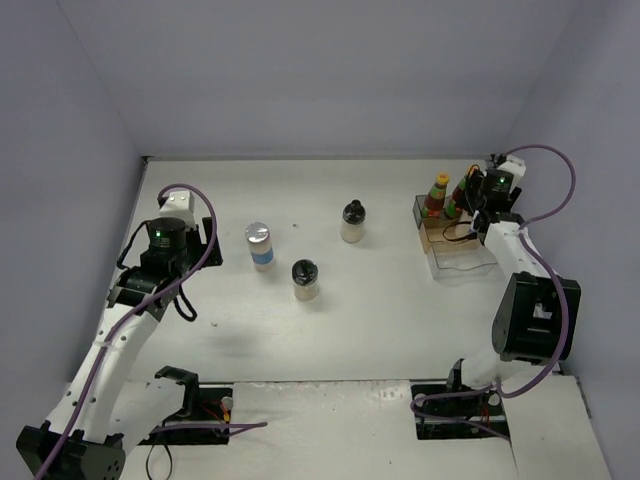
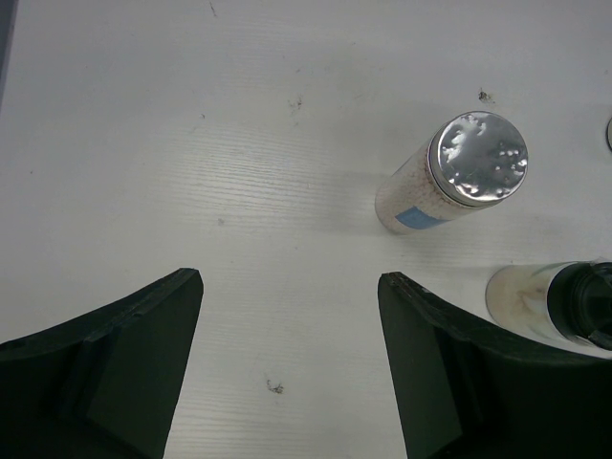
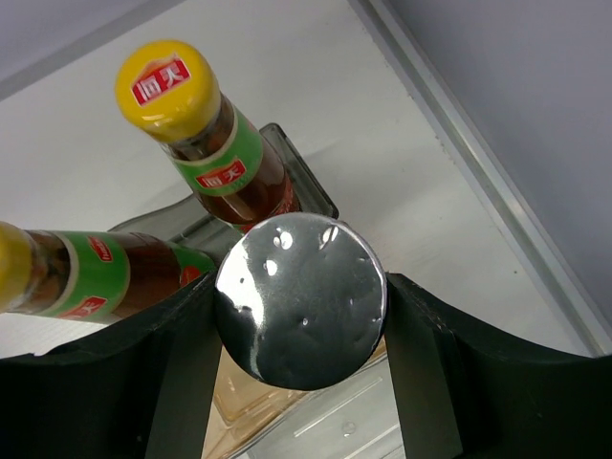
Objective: Organize the condiment bottles
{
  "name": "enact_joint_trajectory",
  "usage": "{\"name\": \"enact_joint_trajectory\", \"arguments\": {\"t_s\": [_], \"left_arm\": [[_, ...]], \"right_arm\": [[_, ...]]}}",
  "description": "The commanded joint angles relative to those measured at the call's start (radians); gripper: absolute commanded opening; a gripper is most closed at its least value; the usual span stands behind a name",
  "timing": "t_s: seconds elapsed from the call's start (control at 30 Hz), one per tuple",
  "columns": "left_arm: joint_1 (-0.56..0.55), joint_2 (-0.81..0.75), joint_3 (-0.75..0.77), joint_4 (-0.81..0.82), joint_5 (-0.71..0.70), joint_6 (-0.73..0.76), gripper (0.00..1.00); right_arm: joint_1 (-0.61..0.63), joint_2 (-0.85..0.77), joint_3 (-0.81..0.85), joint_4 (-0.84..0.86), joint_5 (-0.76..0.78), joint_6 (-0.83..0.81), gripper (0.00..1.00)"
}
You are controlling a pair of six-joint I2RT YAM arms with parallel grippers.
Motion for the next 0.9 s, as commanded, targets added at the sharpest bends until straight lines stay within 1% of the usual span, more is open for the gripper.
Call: {"name": "enact_joint_trajectory", "arguments": {"t_s": [0.0, 0.07, 0.17, 0.2, 0.23, 0.27, 0.37, 0.43, 0.6, 0.67, 0.7, 0.73, 0.77, 0.8, 0.87], "left_arm": [[0.007, -0.010, 0.020, 0.060, 0.004, -0.014, 0.74], [0.007, -0.010, 0.020, 0.060, 0.005, -0.014, 0.74], [0.007, -0.008, 0.020, 0.060, 0.005, -0.014, 0.74], [0.005, -0.010, 0.020, 0.060, 0.004, -0.014, 0.74], [0.007, -0.008, 0.020, 0.060, 0.004, -0.014, 0.74], [0.007, -0.010, 0.020, 0.060, 0.004, -0.014, 0.74], [0.007, -0.008, 0.020, 0.062, 0.005, -0.014, 0.74], [0.007, -0.008, 0.020, 0.060, 0.005, -0.014, 0.74], [0.005, -0.007, 0.020, 0.059, 0.005, -0.014, 0.74], [0.007, -0.008, 0.022, 0.060, 0.004, -0.014, 0.74], [0.007, -0.007, 0.022, 0.059, 0.005, -0.014, 0.74], [0.007, -0.008, 0.022, 0.059, 0.005, -0.014, 0.74], [0.008, -0.008, 0.022, 0.059, 0.004, -0.014, 0.74], [0.010, -0.008, 0.024, 0.059, 0.004, -0.014, 0.74], [0.010, -0.008, 0.024, 0.057, 0.004, -0.014, 0.74]], "right_arm": [[-0.007, -0.022, -0.007, 0.159, -0.008, 0.014, 0.01], [-0.007, -0.022, -0.019, 0.170, -0.008, 0.014, 0.04], [-0.007, -0.016, -0.033, 0.173, -0.006, 0.017, 0.20], [-0.007, -0.017, -0.038, 0.173, -0.006, 0.017, 0.38], [-0.007, -0.020, -0.038, 0.171, -0.009, 0.017, 0.47], [-0.007, -0.023, -0.038, 0.170, -0.009, 0.015, 0.63], [-0.007, -0.046, -0.030, 0.153, -0.019, 0.012, 0.78], [-0.004, -0.077, -0.023, 0.138, -0.029, 0.011, 0.82], [0.020, -0.175, 0.017, 0.078, -0.089, 0.000, 0.88], [0.054, -0.223, 0.040, 0.047, -0.123, -0.011, 0.90], [0.074, -0.240, 0.051, 0.038, -0.127, -0.021, 0.92], [0.124, -0.252, 0.062, 0.017, -0.134, -0.032, 0.93], [0.145, -0.275, 0.085, 0.009, -0.138, -0.058, 0.96], [0.178, -0.281, 0.095, 0.004, -0.219, -0.068, 0.98], [0.249, -0.284, 0.134, -0.013, -0.300, -0.081, 1.00]]}}
